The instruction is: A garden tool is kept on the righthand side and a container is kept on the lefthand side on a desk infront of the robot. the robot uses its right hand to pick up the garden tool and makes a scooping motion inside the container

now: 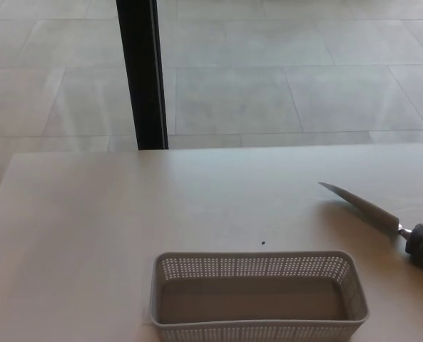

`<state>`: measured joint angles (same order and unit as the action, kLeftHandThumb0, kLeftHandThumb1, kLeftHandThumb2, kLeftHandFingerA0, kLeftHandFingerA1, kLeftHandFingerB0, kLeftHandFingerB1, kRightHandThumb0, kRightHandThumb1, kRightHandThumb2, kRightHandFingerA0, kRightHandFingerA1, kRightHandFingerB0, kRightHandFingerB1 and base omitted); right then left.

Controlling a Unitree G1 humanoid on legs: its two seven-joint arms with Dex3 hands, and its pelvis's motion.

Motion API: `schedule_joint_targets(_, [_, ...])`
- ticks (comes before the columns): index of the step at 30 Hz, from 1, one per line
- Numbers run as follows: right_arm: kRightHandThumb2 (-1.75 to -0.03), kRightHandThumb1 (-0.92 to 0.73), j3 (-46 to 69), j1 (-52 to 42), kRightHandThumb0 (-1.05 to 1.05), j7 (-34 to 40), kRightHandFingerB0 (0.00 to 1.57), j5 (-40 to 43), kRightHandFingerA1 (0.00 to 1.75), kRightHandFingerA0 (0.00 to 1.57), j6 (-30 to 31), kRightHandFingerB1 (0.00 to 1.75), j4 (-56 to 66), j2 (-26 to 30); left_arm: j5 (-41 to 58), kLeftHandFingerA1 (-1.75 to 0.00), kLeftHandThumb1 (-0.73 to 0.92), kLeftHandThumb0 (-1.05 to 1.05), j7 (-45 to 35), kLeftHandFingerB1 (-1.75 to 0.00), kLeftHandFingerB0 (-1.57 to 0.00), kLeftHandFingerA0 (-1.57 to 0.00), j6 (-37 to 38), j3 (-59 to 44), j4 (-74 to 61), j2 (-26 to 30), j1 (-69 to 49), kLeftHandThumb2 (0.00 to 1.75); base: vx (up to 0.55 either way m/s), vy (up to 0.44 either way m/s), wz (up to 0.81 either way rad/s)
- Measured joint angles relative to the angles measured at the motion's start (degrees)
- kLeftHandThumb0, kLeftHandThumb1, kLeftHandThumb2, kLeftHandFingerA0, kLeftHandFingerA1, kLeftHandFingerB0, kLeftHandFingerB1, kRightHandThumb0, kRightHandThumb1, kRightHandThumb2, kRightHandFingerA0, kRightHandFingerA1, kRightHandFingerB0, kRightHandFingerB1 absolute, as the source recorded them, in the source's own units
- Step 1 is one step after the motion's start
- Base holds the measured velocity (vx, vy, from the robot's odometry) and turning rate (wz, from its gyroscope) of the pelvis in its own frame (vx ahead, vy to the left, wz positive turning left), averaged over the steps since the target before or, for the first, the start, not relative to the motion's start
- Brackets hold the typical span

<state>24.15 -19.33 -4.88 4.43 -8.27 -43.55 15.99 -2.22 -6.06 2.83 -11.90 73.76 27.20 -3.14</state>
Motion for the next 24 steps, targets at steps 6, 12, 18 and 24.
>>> schedule_joint_targets(6, [-0.64,-0.68,2.1,3.2,-0.81,-0.7,0.0,1.6,0.78,0.0,0.1,0.69,-6.1,0.8,0.3,-0.64,0.67,-0.46,-0.4,-0.47,-0.55,-0.65,0.2,-0.3,0.6,0.0,0.2,0.6,0.0,0.0,0.0])
schedule_joint_targets(12, [-1.1,-0.62,5.7,8.3,-1.05,-3.4,0.0,4.3,0.52,0.0,2.3,0.46,-12.3,7.1,0.5,-0.69,0.64,-0.44,-0.5,-0.49,-0.6,-0.67,0.4,-0.8,1.3,0.0,0.6,0.6,0.0,0.0,0.0])
schedule_joint_targets(18, [-1.12,-0.68,12.6,14.9,-1.05,-1.2,0.0,7.6,0.47,0.0,6.8,0.41,-6.5,11.8,0.7,-0.67,0.65,-0.45,-0.7,-0.48,-0.61,-0.67,0.4,-1.0,1.3,0.0,0.5,0.59,0.0,0.0,0.0])
schedule_joint_targets(24, [-1.11,-0.61,16.3,20.9,-1.05,1.2,0.0,9.4,0.67,0.01,10.1,0.4,4.1,16.0,0.7,-0.67,0.65,-0.44,-0.8,-0.49,-0.59,-0.67,0.4,-1.1,1.4,0.0,0.4,0.6,0.0,0.0,0.0])
